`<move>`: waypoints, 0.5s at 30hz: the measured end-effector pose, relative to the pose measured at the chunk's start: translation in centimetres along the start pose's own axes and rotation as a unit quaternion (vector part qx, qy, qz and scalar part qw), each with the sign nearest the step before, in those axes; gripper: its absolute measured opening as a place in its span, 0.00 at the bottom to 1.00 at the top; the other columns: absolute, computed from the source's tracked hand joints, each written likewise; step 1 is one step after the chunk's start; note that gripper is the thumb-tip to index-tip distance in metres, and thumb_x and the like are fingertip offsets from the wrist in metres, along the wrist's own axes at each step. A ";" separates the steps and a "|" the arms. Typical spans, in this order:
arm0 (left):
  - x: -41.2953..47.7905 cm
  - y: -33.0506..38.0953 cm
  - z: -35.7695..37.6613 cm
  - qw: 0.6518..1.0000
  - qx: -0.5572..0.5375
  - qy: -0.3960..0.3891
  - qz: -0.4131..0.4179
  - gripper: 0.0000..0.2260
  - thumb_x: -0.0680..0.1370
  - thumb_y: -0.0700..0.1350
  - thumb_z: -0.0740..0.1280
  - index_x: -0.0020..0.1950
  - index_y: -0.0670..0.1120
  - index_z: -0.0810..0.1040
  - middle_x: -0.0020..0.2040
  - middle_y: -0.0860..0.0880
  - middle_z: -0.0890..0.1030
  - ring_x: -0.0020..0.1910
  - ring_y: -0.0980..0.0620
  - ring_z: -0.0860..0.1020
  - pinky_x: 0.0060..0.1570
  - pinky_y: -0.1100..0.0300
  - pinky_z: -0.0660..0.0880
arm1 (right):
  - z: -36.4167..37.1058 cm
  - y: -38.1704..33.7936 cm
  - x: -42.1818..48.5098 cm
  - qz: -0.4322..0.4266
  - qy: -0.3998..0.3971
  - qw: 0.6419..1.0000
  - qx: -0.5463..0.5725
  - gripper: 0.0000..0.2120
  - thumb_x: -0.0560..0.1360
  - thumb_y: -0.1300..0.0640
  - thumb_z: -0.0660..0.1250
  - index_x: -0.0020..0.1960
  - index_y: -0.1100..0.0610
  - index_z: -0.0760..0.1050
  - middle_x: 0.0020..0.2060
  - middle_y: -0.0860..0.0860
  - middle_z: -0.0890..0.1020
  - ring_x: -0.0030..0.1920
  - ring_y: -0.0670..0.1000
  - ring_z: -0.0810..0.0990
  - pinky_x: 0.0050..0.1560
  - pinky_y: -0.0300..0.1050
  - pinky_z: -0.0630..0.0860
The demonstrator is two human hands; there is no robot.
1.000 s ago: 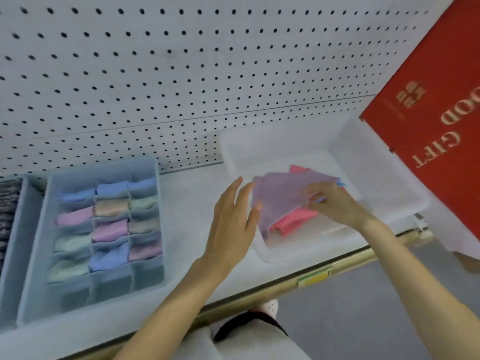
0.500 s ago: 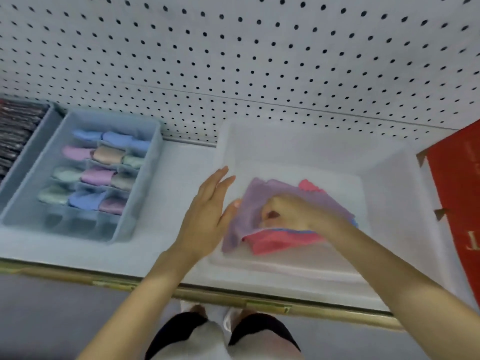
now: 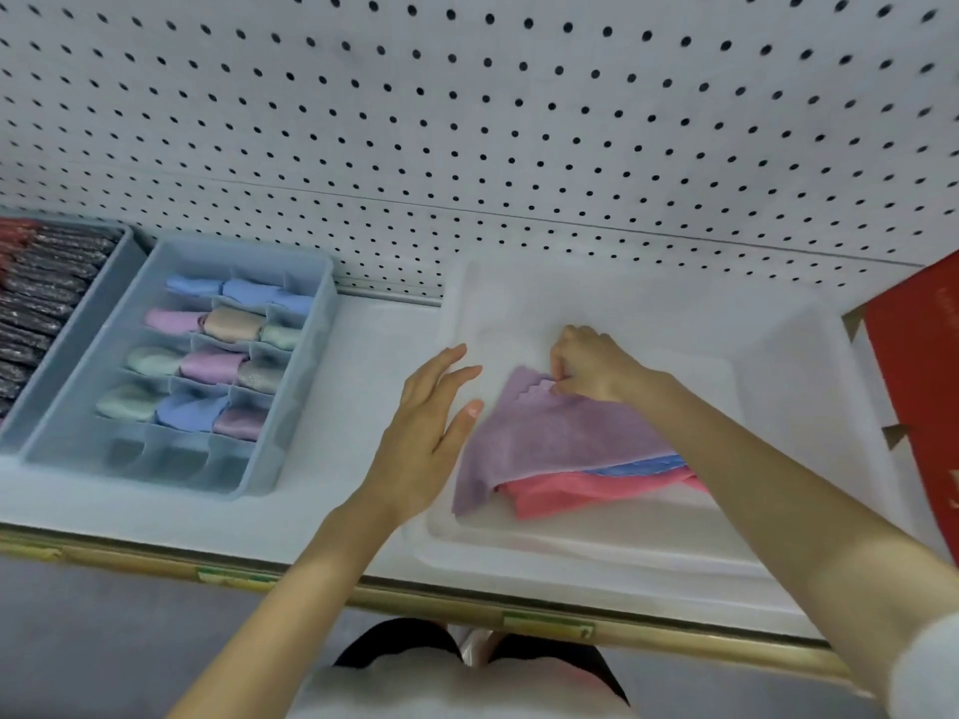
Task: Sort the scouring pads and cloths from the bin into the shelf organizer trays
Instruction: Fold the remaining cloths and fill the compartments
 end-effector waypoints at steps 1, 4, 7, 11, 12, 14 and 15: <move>0.0 0.0 0.0 1.000 0.000 0.003 0.004 0.21 0.80 0.58 0.53 0.71 0.52 0.69 0.73 0.64 0.58 0.74 0.65 0.53 0.69 0.63 0.59 | -0.2 -0.1 -0.5 -0.001 0.004 1.000 0.011 0.06 0.74 0.54 0.71 0.44 0.54 0.75 0.52 0.53 0.72 0.56 0.54 0.70 0.52 0.47 0.64; -0.1 0.3 -0.3 0.999 0.019 0.018 0.022 0.23 0.80 0.59 0.51 0.70 0.52 0.70 0.73 0.61 0.61 0.73 0.65 0.55 0.74 0.52 0.56 | -2.8 -0.8 -3.1 -0.011 0.040 0.990 0.134 0.11 0.73 0.61 0.69 0.37 0.51 0.69 0.47 0.52 0.76 0.51 0.54 0.74 0.54 0.47 0.69; -0.1 2.2 -1.6 0.995 0.027 0.049 0.085 0.20 0.80 0.57 0.54 0.70 0.52 0.70 0.72 0.59 0.64 0.74 0.65 0.55 0.76 0.48 0.52 | -7.0 -2.7 -7.5 -0.025 0.068 0.943 0.324 0.14 0.69 0.70 0.67 0.33 0.55 0.68 0.34 0.52 0.75 0.38 0.51 0.74 0.44 0.44 0.71; 1.6 8.4 -2.1 0.983 -0.137 -0.071 0.099 0.27 0.72 0.58 0.66 0.69 0.59 0.64 0.71 0.59 0.68 0.71 0.68 0.62 0.69 0.70 0.57 | -12.1 -6.4 -13.1 -0.062 0.103 0.890 0.439 0.11 0.68 0.64 0.67 0.34 0.56 0.66 0.30 0.56 0.67 0.30 0.48 0.64 0.30 0.35 0.61; 2.1 9.7 -1.6 0.973 -0.182 -0.123 0.077 0.27 0.70 0.56 0.70 0.66 0.60 0.66 0.65 0.58 0.74 0.65 0.66 0.69 0.65 0.70 0.63 | -13.3 -6.9 -14.3 -0.068 0.127 0.880 0.452 0.11 0.70 0.65 0.68 0.35 0.57 0.66 0.29 0.55 0.67 0.28 0.46 0.64 0.28 0.33 0.61; 3.1 11.1 -0.6 0.956 -0.205 -0.200 0.054 0.16 0.69 0.50 0.75 0.54 0.52 0.76 0.44 0.51 0.78 0.44 0.55 0.76 0.49 0.58 0.71 | -15.8 -6.9 -16.5 -0.070 0.202 0.858 0.466 0.13 0.72 0.64 0.71 0.37 0.58 0.67 0.28 0.54 0.67 0.27 0.45 0.64 0.27 0.31 0.60; 3.4 11.5 -0.6 0.956 -0.194 -0.210 0.060 0.13 0.69 0.49 0.75 0.47 0.45 0.77 0.38 0.47 0.75 0.38 0.53 0.71 0.41 0.56 0.68 | -17.1 -6.5 -17.6 -0.069 0.246 0.841 0.477 0.13 0.72 0.61 0.72 0.37 0.57 0.68 0.28 0.54 0.68 0.29 0.48 0.66 0.29 0.32 0.61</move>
Point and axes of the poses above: each hand's wrist, its own x-axis towards the middle knuckle, its own z-axis out of the palm, y = z × x, the point moved 8 cm from there along x, towards the middle knuckle
